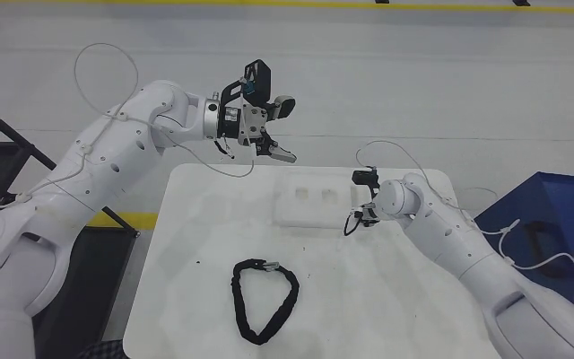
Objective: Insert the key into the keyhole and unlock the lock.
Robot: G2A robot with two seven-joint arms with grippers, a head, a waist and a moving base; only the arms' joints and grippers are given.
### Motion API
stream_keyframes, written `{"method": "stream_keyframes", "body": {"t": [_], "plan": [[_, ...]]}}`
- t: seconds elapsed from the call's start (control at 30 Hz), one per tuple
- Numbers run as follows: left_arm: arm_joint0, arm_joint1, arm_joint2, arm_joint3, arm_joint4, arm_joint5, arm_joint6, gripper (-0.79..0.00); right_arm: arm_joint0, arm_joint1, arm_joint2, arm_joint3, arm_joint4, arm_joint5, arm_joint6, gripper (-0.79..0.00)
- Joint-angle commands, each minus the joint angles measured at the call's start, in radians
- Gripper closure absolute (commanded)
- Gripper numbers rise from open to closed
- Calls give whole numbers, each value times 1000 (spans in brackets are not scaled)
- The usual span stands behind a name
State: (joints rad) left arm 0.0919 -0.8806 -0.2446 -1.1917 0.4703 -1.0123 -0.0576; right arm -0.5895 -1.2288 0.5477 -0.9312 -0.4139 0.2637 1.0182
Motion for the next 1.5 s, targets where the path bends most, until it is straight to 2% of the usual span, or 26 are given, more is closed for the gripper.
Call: {"method": "stream_keyframes", "body": {"t": [0.0,0.37,0.53,0.73,0.93,1.17,1.3,1.47], "plan": [[0,0,0,0,0,0,0,-785,2,-5,0,12,-1,0,-3,-9],[0,0,0,0,0,0,0,-785,18,-9,32,10,-27,7,27,0],[0,0,0,0,0,0,0,-785,11,15,75,-58,-51,23,82,0],[0,0,0,0,0,0,0,-785,-38,63,175,-196,-57,6,121,0],[0,0,0,0,0,0,0,-785,-142,125,328,-411,-51,-27,139,0],[0,0,0,0,0,0,0,-785,-325,190,542,-718,-46,-58,125,0],[0,0,0,0,0,0,0,-785,-438,213,653,-862,-18,-97,82,0],[0,0,0,0,0,0,0,-785,-545,228,751,-960,30,-150,13,0]]}}
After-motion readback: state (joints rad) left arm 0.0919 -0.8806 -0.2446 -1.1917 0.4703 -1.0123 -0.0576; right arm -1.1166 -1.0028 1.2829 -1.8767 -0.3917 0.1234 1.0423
